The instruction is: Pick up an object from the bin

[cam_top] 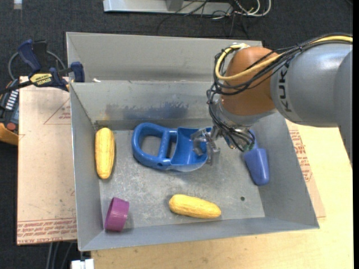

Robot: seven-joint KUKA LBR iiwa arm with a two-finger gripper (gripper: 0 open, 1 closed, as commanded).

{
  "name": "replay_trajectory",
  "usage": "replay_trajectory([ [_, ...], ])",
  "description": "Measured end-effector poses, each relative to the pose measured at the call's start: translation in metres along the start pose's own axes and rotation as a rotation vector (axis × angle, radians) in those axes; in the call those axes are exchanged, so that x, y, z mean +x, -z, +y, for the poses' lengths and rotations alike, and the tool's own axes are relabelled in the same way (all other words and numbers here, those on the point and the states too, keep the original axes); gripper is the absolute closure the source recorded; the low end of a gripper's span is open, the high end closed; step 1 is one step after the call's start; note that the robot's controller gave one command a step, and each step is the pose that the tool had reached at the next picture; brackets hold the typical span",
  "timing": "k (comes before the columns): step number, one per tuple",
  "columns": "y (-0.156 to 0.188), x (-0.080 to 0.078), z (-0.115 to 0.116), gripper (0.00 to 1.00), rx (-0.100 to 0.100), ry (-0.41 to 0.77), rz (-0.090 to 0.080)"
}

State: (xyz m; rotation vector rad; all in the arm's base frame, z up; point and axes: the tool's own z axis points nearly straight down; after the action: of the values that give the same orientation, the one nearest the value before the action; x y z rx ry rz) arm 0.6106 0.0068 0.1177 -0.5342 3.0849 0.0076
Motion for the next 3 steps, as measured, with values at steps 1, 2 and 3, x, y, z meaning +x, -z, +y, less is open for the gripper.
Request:
replay_trajectory([
  [1, 0.003, 0.001, 0.001, 1.0, -0.002, 0.0, 0.003],
  [2, 0.012, 0.001, 0.001, 1.0, -0.002, 0.001, 0.003],
  [3, 0.018, 0.0, 0.001, 1.0, -0.001, 0.001, 0.0],
])
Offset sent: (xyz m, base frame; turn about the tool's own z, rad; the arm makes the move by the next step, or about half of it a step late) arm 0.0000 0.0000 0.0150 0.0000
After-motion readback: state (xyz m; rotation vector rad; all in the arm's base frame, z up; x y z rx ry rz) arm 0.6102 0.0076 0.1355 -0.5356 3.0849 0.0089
